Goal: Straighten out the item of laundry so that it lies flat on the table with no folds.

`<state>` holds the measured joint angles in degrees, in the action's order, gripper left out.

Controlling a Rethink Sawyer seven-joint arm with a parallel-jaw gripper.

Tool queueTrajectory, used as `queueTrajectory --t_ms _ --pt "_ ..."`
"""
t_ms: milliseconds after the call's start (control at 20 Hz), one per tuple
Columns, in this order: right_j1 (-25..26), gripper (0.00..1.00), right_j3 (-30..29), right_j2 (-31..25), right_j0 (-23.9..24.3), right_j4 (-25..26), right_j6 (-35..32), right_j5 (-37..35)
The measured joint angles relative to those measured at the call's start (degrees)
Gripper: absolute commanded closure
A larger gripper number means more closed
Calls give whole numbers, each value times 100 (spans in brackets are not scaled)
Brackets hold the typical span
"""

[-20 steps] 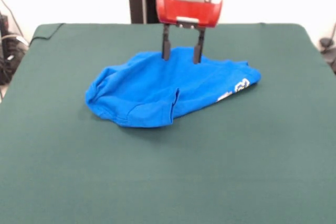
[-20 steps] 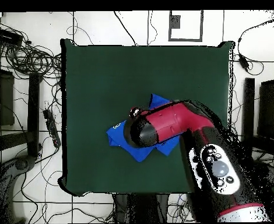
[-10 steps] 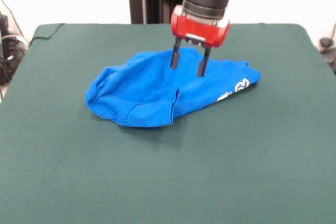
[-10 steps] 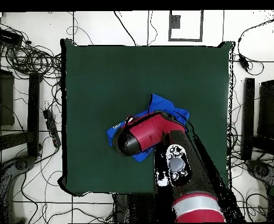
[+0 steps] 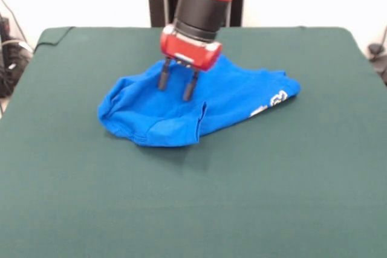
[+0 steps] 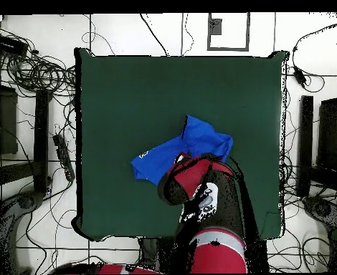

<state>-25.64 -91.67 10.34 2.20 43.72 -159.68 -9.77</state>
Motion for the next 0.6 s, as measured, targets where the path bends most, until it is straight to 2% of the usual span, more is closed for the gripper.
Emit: queueTrajectory --t_ms 350,600 --pt "337 0 271 616 -2 -108 0 194" --pt "345 0 337 722 36 -261 0 194"
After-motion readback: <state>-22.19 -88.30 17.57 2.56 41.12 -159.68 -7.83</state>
